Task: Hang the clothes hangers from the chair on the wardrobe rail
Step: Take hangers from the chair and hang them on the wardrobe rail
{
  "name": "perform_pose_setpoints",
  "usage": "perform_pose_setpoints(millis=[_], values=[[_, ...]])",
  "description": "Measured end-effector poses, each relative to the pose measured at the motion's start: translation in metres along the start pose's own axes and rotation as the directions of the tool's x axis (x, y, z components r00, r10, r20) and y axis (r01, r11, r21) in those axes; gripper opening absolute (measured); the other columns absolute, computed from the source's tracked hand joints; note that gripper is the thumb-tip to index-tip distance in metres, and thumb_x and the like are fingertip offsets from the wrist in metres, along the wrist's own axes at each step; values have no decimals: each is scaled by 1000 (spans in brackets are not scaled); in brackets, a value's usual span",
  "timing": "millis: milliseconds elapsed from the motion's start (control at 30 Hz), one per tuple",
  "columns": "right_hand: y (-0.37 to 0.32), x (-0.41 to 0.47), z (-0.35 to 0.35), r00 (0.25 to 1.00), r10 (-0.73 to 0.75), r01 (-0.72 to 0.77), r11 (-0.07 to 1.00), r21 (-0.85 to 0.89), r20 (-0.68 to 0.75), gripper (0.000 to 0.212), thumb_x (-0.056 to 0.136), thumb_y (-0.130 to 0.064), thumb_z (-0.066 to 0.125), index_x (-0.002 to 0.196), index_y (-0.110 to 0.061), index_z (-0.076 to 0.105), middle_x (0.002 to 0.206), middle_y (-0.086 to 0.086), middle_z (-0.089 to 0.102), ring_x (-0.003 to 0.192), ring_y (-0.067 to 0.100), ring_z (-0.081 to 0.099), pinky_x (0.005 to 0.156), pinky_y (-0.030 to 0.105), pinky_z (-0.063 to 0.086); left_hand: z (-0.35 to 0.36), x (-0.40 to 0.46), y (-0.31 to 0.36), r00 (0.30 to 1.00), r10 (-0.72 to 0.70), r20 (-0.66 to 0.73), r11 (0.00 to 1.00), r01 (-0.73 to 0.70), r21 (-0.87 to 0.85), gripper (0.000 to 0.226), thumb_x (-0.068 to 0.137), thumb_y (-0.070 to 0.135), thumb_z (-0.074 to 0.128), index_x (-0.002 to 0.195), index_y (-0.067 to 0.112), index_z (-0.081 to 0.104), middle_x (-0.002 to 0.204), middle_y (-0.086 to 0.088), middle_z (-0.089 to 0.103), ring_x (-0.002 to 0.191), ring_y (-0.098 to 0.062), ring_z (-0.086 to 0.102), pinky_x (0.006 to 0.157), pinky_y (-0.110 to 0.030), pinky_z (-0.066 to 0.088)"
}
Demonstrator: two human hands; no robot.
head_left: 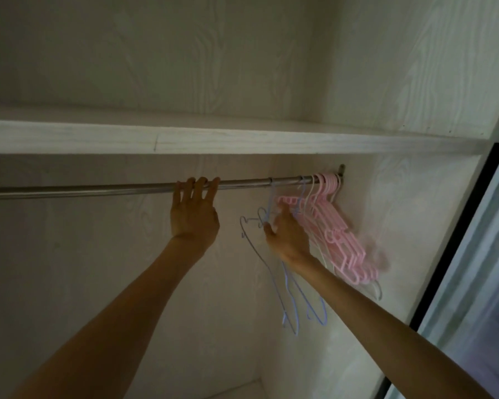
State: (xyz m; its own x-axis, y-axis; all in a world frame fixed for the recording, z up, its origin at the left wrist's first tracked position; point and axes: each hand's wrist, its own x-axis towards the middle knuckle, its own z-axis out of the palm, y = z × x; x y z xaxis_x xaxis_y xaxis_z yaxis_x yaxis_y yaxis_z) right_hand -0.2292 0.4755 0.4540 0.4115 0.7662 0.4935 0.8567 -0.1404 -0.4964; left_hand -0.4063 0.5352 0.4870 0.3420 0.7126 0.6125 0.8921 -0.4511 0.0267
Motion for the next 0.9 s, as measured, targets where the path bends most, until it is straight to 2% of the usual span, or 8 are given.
perform_pose_setpoints(millis=[67, 100, 200, 300, 433, 600, 767, 900], values=[[-5, 12, -9, 968, -178, 163, 982, -99, -175, 64, 90, -34, 55, 143, -11, 28, 139, 14, 43, 126, 31, 43, 96, 39, 41, 1, -1, 0, 1000, -1, -10, 1000, 1, 5, 65, 96, 29, 40, 150, 26, 4, 156, -1, 16, 146, -24, 10, 121, -43, 1], [-7, 22, -14, 947, -252, 224, 962, -155, -199, 70, 90, -37, 55, 146, -11, 23, 146, 13, 36, 133, 30, 36, 104, 41, 35, 2, -1, 0, 1000, -1, -16, 1000, 1, 12, 66, 96, 30, 40, 150, 26, 3, 156, -1, 16, 146, -24, 10, 121, -43, 1], [-11, 53, -22, 933, -359, 339, 861, -379, 20, 79, 90, -41, 53, 150, -15, 9, 156, 9, 19, 143, 27, 18, 117, 44, 14, 3, -1, 0, 1000, 4, -16, 999, -3, 44, 67, 96, 32, 39, 150, 26, 0, 156, -2, 14, 146, -24, 8, 120, -42, -1], [0, 70, -27, 907, -395, 412, 757, -506, 147, 75, 87, -34, 59, 148, -15, 18, 147, 10, 35, 137, 26, 30, 114, 42, 17, 3, -2, -2, 1000, 15, -7, 998, -15, 66, 68, 97, 32, 38, 150, 26, -4, 157, -2, 11, 147, -24, 6, 120, -42, -2], [25, 81, -42, 929, -356, 344, 724, -598, 104, 71, 87, -32, 59, 145, -11, 23, 146, 10, 36, 138, 25, 29, 115, 43, 12, 4, -2, -2, 1000, 22, 4, 996, -23, 84, 68, 98, 35, 35, 150, 26, -8, 157, -3, 8, 147, -24, 4, 119, -42, -3], [48, 90, -59, 934, -332, 330, 671, -664, 130, 68, 85, -30, 62, 143, -17, 30, 148, 10, 32, 140, 27, 24, 116, 44, 10, 3, -3, -2, 1000, 15, 13, 995, -16, 96, 68, 98, 35, 35, 149, 27, -10, 157, -2, 7, 147, -24, 4, 119, -42, -4], [61, 96, -66, 964, -223, 262, 680, -685, 148, 78, 84, -37, 64, 146, -19, 21, 151, 8, 28, 142, 26, 19, 116, 45, 10, 4, -3, -3, 1000, 22, 17, 993, -24, 112, 70, 98, 34, 36, 149, 27, -10, 157, -2, 7, 147, -23, 4, 119, -41, -5], [64, 94, -69, 968, -193, 249, 676, -694, 159, 83, 84, -38, 62, 149, -18, 14, 154, 10, 23, 144, 28, 16, 115, 52, 2, 6, -3, -3, 1000, 17, 21, 995, -19, 99, 70, 98, 33, 36, 149, 26, -10, 158, -3, 6, 147, -24, 2, 119, -42, -5]])
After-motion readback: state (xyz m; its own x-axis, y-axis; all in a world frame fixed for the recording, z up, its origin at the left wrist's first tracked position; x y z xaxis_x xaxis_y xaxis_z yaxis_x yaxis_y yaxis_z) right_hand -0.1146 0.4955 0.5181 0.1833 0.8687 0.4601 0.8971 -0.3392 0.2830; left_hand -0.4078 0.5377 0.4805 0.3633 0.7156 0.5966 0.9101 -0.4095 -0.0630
